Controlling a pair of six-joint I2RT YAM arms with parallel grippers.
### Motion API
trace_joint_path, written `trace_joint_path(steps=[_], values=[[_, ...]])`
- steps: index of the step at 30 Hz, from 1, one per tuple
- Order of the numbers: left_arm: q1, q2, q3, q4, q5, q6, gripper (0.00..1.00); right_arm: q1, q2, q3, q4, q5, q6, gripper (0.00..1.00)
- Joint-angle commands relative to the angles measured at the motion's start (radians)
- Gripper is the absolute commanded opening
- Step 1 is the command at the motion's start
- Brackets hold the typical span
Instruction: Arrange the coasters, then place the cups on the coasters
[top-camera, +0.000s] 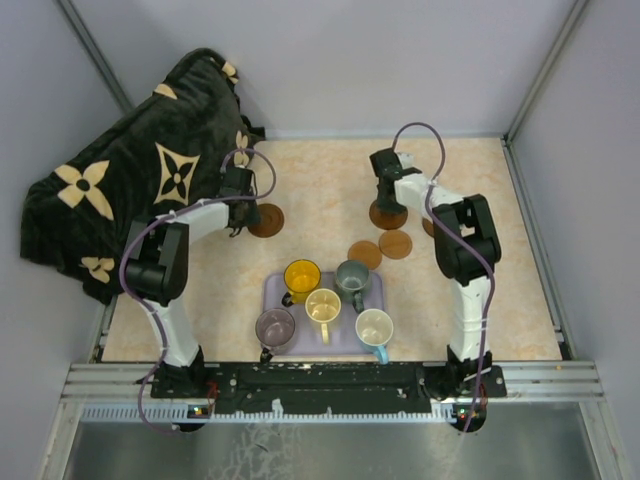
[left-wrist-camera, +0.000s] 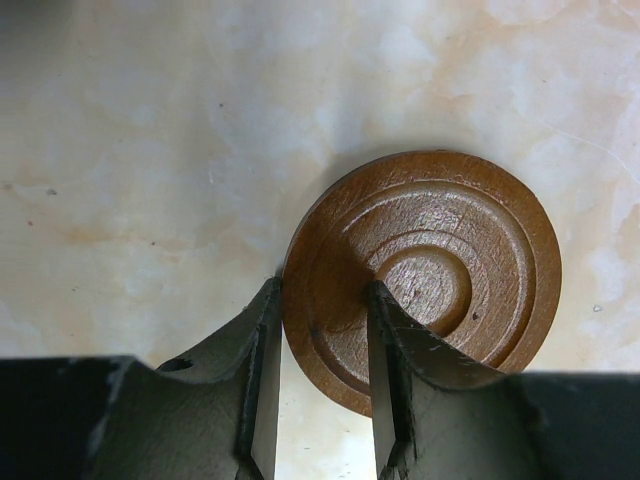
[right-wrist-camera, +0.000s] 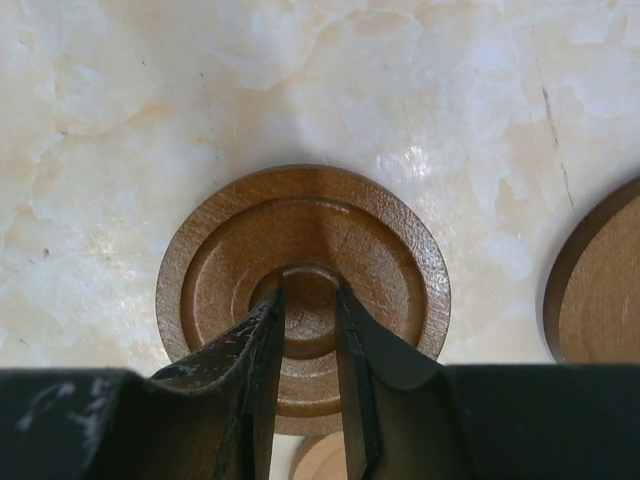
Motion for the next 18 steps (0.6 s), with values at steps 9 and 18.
trace_joint_path(steps=[9,18], values=[[0.028,0.017,-0.004,-0.078,0.031,0.033,0.34,-0.016,-0.067,-0.067,-0.053,-0.018,-0.038,0.29],[0.019,-0.197,-0.07,0.041,0.08,0.078,1.0,-0.006,-0.173,0.03,-0.021,-0.023,-0.115,0.39]])
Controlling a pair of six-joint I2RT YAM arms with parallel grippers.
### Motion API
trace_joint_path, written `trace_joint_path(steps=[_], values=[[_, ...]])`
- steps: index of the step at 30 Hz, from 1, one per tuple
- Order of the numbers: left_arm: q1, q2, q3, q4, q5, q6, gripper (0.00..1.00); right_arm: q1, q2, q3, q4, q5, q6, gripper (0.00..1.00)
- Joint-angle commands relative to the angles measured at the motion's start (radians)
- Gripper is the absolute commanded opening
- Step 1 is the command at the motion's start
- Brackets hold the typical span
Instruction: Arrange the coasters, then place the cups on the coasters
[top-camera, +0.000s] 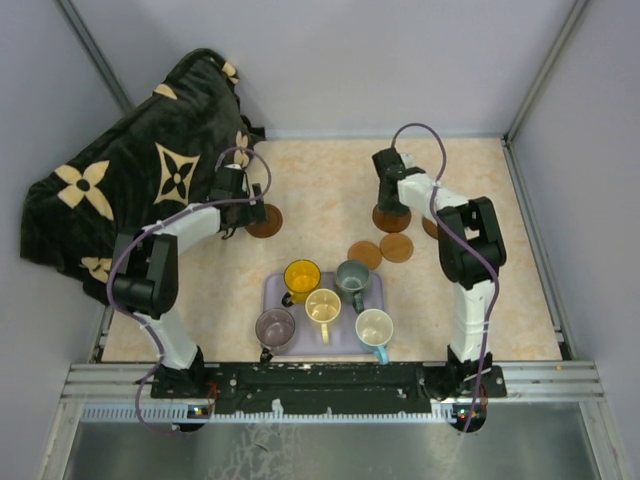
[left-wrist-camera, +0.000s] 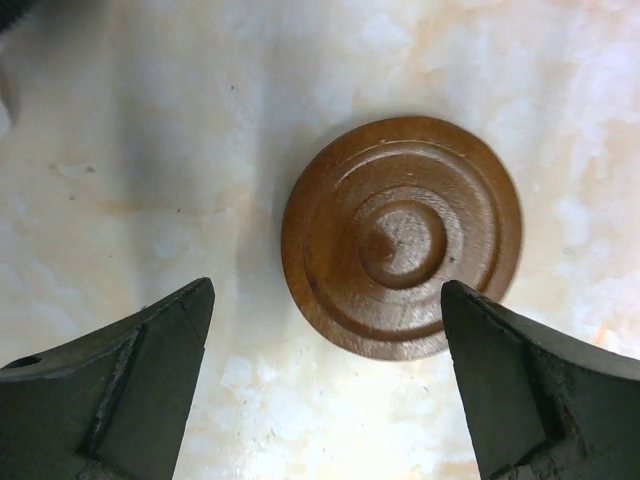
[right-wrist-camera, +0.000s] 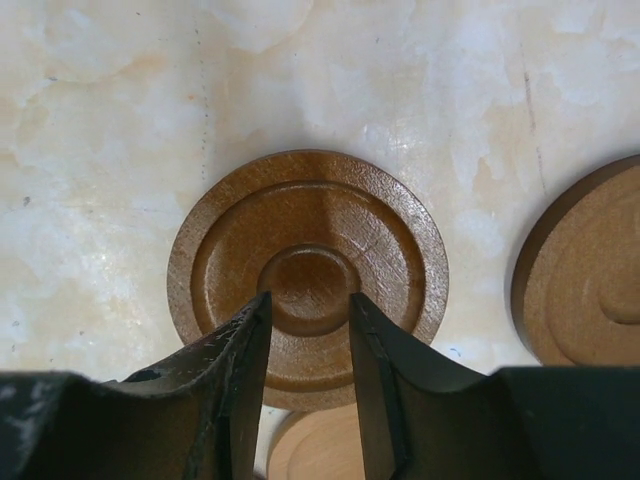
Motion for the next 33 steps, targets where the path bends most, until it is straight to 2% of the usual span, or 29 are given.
trace_joint_path(steps=[1,5,9,11,13,17,19,26,33], values=[[-0.005,-0.132,-0.023,0.053,0.037,0.041,1.0,-0.002,-0.137,0.078,0.005,0.001,-0.057,0.42],[-0.025,-0.206,-0.037,0.058,0.069,0.059,1.0,0.014,-0.21,0.065,-0.01,0.016,-0.065,0.54],[-0.065,-0.26,-0.069,0.057,0.076,0.06,1.0,0.06,-0.292,-0.025,-0.03,0.053,-0.044,0.86],[-0.086,-0.28,-0.097,0.053,0.067,0.054,1.0,0.096,-0.33,-0.103,-0.039,0.073,-0.027,0.95],[-0.099,-0.303,-0.127,0.052,0.063,0.044,1.0,0.133,-0.358,-0.167,-0.048,0.095,-0.002,0.95],[-0.105,-0.357,-0.181,0.036,0.062,0.018,1.0,0.201,-0.396,-0.29,-0.027,0.096,0.039,0.86],[-0.107,-0.39,-0.209,0.033,0.06,0.015,1.0,0.222,-0.398,-0.33,-0.012,0.091,0.047,0.85],[-0.107,-0.487,-0.244,-0.01,0.027,0.013,1.0,0.234,-0.392,-0.394,0.03,0.079,0.054,0.83],[-0.107,-0.513,-0.26,-0.022,0.005,-0.002,1.0,0.234,-0.346,-0.426,0.084,0.013,0.026,0.78]])
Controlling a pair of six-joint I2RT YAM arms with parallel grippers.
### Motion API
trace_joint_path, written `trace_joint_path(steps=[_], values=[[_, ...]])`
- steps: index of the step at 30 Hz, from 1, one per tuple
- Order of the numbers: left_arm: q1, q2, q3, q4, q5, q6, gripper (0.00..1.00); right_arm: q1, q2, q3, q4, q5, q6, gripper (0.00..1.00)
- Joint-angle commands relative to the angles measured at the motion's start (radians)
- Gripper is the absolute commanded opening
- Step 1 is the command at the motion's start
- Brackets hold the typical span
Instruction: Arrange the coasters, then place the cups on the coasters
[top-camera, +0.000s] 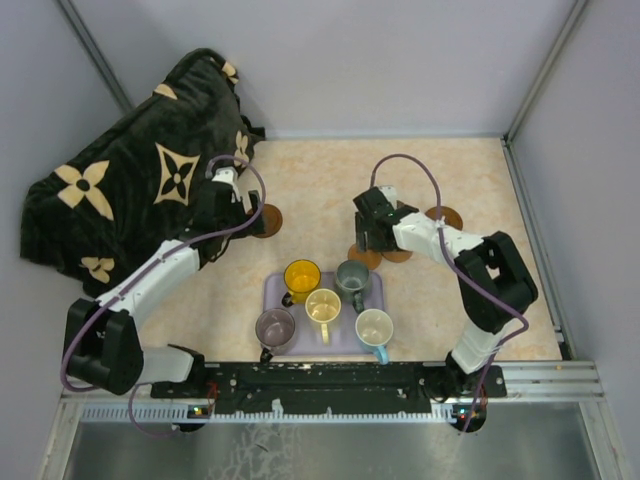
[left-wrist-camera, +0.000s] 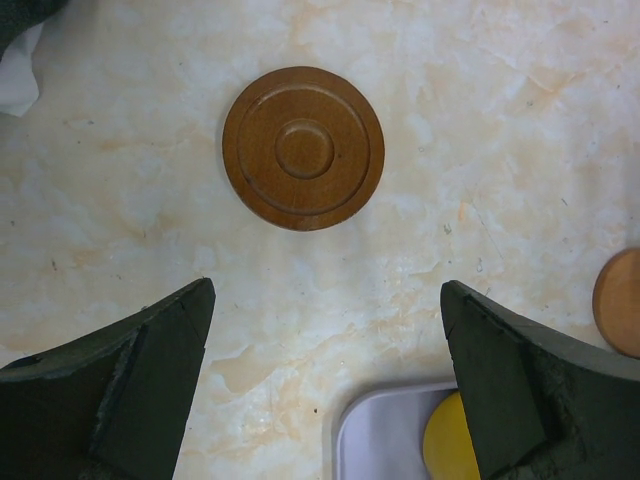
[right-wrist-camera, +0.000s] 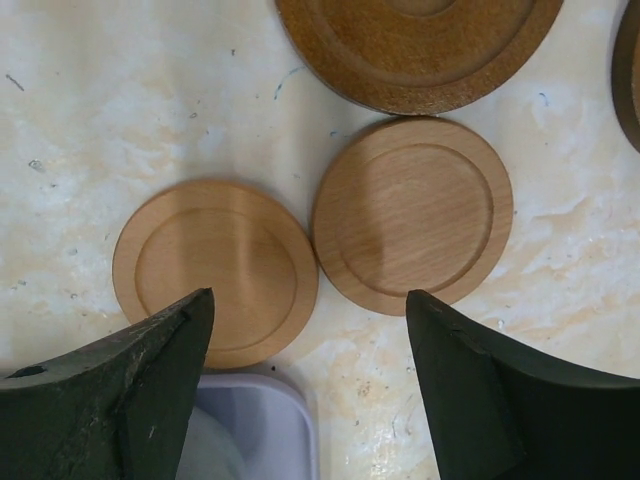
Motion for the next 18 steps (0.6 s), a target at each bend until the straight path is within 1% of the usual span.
trace_joint_path(steps=[1,9,13,18], values=[[0.001,-0.015,-0.017,-0.021,-0.022,-0.02,1.0,0.002,0.024,-0.024,0.074,-0.029,-0.009,0.77],[0.001,-0.008,-0.017,-0.029,-0.034,-0.026,1.0,0.002,0.069,-0.054,0.11,-0.056,-0.001,0.71],[0.0,-0.016,-0.019,-0.034,-0.049,-0.023,1.0,0.002,0.099,-0.059,0.123,-0.069,0.004,0.63],[0.0,-0.024,-0.018,-0.038,-0.065,-0.024,1.0,-0.003,0.141,-0.082,0.15,-0.104,0.018,0.62]])
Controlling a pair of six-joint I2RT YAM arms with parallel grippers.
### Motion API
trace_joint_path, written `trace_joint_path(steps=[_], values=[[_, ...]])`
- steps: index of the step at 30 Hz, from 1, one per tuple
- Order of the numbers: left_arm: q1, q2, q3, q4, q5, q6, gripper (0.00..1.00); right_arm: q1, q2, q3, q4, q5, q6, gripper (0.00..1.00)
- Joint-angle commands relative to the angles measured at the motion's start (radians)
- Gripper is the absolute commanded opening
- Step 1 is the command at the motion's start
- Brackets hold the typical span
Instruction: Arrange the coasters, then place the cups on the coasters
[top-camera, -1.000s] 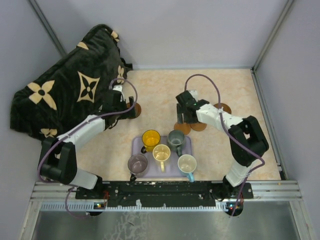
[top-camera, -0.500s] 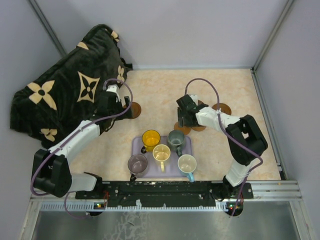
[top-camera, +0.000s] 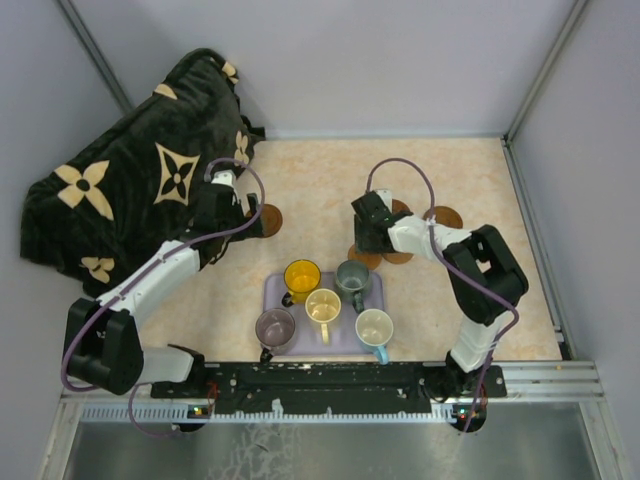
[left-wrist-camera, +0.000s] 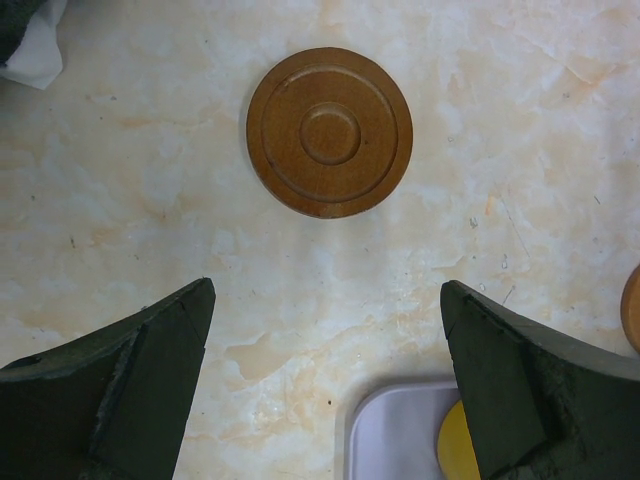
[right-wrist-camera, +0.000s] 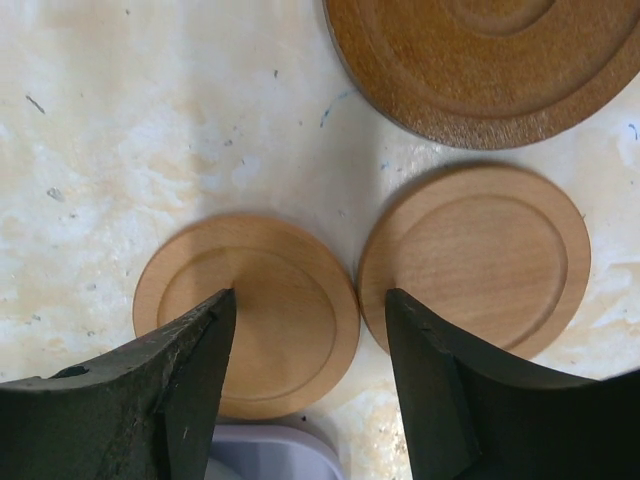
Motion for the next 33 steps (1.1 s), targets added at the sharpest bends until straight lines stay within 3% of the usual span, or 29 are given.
trace_joint_path(steps=[1,22,33], values=[[0.0,-0.023,-0.005,-0.007,-0.026,-0.004,1.0,-0.005,0.082,-0.04,0.003,-0.044,0.017,0.62],[0.001,-0.019,-0.004,0.001,-0.053,-0.006,1.0,-0.036,0.156,-0.05,0.015,-0.208,0.062,0.56],[0.001,0.006,-0.004,0.016,-0.088,0.003,1.0,0.031,0.285,0.137,-0.041,-0.245,0.056,0.56]])
